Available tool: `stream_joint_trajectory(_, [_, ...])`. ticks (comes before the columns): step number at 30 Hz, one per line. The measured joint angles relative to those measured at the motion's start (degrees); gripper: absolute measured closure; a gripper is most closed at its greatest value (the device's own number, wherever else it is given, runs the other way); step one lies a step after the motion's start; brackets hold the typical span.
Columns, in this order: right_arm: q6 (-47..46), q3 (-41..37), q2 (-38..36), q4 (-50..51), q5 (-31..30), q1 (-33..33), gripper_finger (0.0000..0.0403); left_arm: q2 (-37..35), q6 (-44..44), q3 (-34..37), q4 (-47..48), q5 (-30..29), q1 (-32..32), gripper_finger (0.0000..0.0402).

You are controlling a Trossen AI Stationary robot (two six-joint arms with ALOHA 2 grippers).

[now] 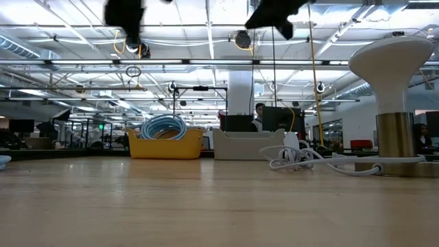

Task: Pick & Place USB Port
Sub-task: Put the blue HDMI cable into the yellow bin

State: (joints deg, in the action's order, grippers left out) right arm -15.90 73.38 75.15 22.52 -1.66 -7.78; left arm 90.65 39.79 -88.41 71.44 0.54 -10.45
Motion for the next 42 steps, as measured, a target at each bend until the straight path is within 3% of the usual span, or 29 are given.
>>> stream_joint_trajectory(4, [-3.61,-0.01,-3.21,3.51,-2.37,5.92,0.0403,0.04,3.72,13.85,-0.81,14.94,-7.39,0.0268])
stream_joint_trajectory(7, [-5.49,-0.02,-4.33,3.68,-8.40,10.49,0.0403,0.20,11.83,24.22,-2.77,18.76,-14.36,0.0268])
stream_joint_trajectory(11, [-7.67,-0.02,-4.44,3.09,-19.03,15.60,0.0403,-3.66,37.48,31.39,-2.72,8.36,-25.97,0.0268])
stream_joint_trajectory(14, [-8.22,-0.02,-4.42,2.24,-23.53,18.22,0.0403,-8.75,60.69,36.10,-12.58,6.31,-32.50,0.0268])
stream_joint_trajectory(16, [-8.51,-0.02,-4.46,1.87,-24.71,19.20,0.0403,-11.58,73.43,38.50,-20.84,0.08,-35.98,0.0268])
stream_joint_trajectory(19, [-8.44,-0.02,-4.41,1.40,-25.44,19.86,0.0403,-12.79,82.24,39.36,-28.38,-12.66,-40.63,0.0268])
stream_joint_trajectory(23, [-7.94,-0.02,-4.44,1.27,-22.52,20.01,0.0403,-12.13,79.34,38.77,-31.58,-18.73,-41.83,0.0268])
stream_joint_trajectory(28, [-6.91,-0.02,-4.43,0.91,-19.06,22.42,0.0403,-9.10,65.95,36.64,-26.18,-10.77,-41.03,0.0268])
stream_joint_trajectory(31, [-4.89,-0.02,-4.41,0.86,-19.14,24.72,0.0403,-5.53,57.57,33.16,-15.77,-4.75,-40.11,0.0268])
stream_joint_trajectory(35, [-3.98,-0.02,-4.41,0.86,-20.73,27.74,0.0403,-1.65,49.81,29.62,-4.94,-4.36,-38.90,0.0268])
stream_joint_trajectory(42, [-6.42,-0.02,-4.44,0.84,-20.99,30.29,0.0403,2.43,41.93,29.28,-7.66,-4.85,-35.72,0.0263])
